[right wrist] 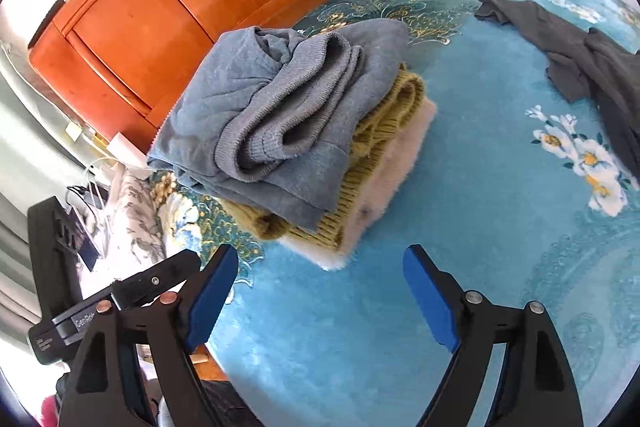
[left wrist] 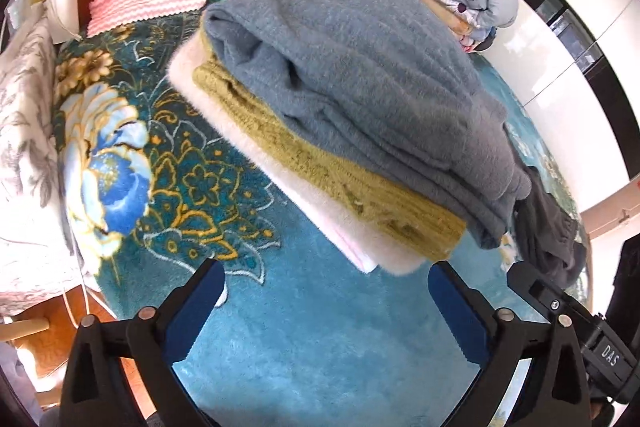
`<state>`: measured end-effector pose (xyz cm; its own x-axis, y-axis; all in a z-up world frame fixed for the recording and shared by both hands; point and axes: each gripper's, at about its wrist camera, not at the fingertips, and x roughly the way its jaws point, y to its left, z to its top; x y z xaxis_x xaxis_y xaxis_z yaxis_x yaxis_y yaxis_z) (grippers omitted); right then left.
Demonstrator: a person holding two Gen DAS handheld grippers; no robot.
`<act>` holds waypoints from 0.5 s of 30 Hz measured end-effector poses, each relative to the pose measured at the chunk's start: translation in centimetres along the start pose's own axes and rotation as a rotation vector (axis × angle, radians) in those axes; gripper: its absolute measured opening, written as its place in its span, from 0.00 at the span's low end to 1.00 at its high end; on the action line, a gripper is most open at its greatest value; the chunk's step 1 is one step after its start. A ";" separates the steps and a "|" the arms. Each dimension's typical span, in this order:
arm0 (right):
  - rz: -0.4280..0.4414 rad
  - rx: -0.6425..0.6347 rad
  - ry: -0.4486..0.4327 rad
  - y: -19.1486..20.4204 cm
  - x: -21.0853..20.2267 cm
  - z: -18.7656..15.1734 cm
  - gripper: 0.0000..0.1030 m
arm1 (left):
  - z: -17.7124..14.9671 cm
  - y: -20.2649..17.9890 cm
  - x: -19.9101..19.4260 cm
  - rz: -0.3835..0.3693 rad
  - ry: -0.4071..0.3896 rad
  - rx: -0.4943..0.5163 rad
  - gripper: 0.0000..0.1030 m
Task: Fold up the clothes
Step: 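Open both grippers and withdraw from the stacked clothes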
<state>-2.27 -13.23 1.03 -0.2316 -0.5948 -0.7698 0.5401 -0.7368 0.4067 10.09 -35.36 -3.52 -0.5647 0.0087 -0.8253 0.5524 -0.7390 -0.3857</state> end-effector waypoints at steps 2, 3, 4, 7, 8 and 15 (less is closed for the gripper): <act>-0.025 -0.020 -0.004 0.2 0.0 -0.2 1.00 | -0.3 0.2 0.0 0.017 -0.002 -0.008 1.00; -0.026 -0.028 -0.015 0.4 -0.1 -0.2 1.00 | -0.4 0.2 0.0 0.022 -0.003 -0.011 1.00; -0.027 -0.035 -0.026 0.6 -0.2 -0.3 1.00 | -0.6 0.3 0.0 0.027 -0.007 -0.016 1.00; -0.042 -0.051 -0.024 0.9 -0.2 -0.4 1.00 | -0.9 0.5 -0.2 0.049 -0.012 -0.027 1.00; -0.042 -0.053 -0.026 0.9 -0.2 -0.5 1.00 | -1.0 0.5 -0.1 0.060 -0.011 -0.025 1.00; -0.051 -0.069 -0.022 1.0 0.2 -1.1 1.00 | -1.6 0.5 0.4 0.116 -0.025 -0.035 1.00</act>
<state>-0.87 -13.75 0.74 -0.2777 -0.5647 -0.7772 0.5817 -0.7426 0.3318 11.06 -34.63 -4.71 -0.5106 -0.0928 -0.8548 0.6359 -0.7099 -0.3028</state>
